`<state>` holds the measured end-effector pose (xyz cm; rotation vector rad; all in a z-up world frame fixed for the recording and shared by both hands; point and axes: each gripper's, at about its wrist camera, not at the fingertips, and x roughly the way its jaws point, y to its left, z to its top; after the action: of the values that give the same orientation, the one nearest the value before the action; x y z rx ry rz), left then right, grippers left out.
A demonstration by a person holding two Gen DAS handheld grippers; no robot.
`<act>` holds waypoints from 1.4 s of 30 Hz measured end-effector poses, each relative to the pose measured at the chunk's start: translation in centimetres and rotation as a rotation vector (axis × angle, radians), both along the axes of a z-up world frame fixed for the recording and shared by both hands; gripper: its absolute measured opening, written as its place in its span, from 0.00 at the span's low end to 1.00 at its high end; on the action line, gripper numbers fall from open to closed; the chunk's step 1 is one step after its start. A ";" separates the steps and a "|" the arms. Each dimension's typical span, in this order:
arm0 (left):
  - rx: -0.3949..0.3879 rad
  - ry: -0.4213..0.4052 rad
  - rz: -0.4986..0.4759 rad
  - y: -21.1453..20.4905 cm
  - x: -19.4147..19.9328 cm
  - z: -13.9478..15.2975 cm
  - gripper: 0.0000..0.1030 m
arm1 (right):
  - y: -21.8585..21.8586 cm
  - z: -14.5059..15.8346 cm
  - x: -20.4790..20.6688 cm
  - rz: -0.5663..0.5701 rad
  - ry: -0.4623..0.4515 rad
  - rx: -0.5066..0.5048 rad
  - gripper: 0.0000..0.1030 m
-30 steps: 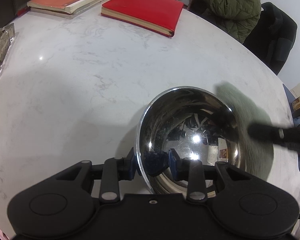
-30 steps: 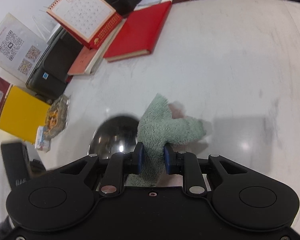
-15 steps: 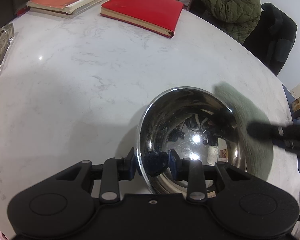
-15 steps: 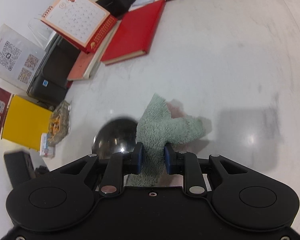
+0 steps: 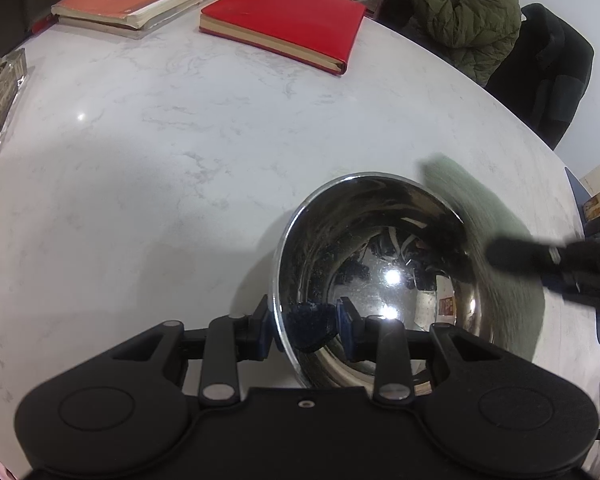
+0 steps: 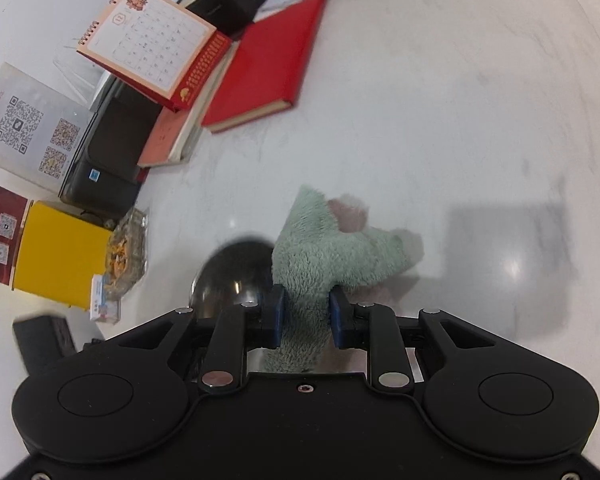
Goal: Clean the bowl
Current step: 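Wipe the green cloth along the bowl's outer wall with the right gripper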
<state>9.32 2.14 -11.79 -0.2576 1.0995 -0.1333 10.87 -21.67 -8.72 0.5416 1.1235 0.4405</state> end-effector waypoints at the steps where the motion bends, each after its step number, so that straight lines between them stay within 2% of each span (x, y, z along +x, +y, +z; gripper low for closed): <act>1: -0.001 0.000 0.001 0.1 0.0 0.0 0.29 | 0.0 -0.1 0.2 -0.002 0.003 0.007 0.21; 9: -0.001 -0.002 -0.004 0.0 0.2 0.0 0.29 | -1.3 -1.2 -2.6 -0.014 0.068 0.052 0.22; 13: 0.005 -0.001 -0.016 -0.1 0.3 0.1 0.30 | -0.6 -1.0 -0.2 -0.012 0.026 0.035 0.23; 17: 0.004 0.006 -0.014 -0.1 0.4 0.1 0.30 | -0.8 -1.8 1.2 -0.040 0.037 0.105 0.23; 24: 0.006 -0.001 -0.018 -0.1 0.4 0.0 0.31 | -2.8 -3.1 -2.3 -0.100 0.136 0.222 0.23; 30: 0.015 -0.006 -0.009 -0.4 0.3 -0.1 0.31 | -2.1 -3.3 1.6 -0.115 0.109 0.244 0.23; 35: 0.019 -0.012 0.001 -0.6 0.1 -0.1 0.32 | -2.4 -3.6 -0.5 -0.110 0.128 0.238 0.23; 38: 0.026 -0.025 0.000 -0.7 0.0 -0.1 0.33 | -2.6 -4.3 -2.8 -0.107 0.182 0.271 0.23; 42: -0.019 -0.011 0.018 -0.1 0.1 -0.1 0.31 | -2.7 -4.4 -3.7 -0.124 0.193 0.296 0.23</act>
<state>9.47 2.09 -11.87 -0.2832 1.0856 -0.1286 7.14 -24.35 -13.14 0.9239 1.2084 0.4558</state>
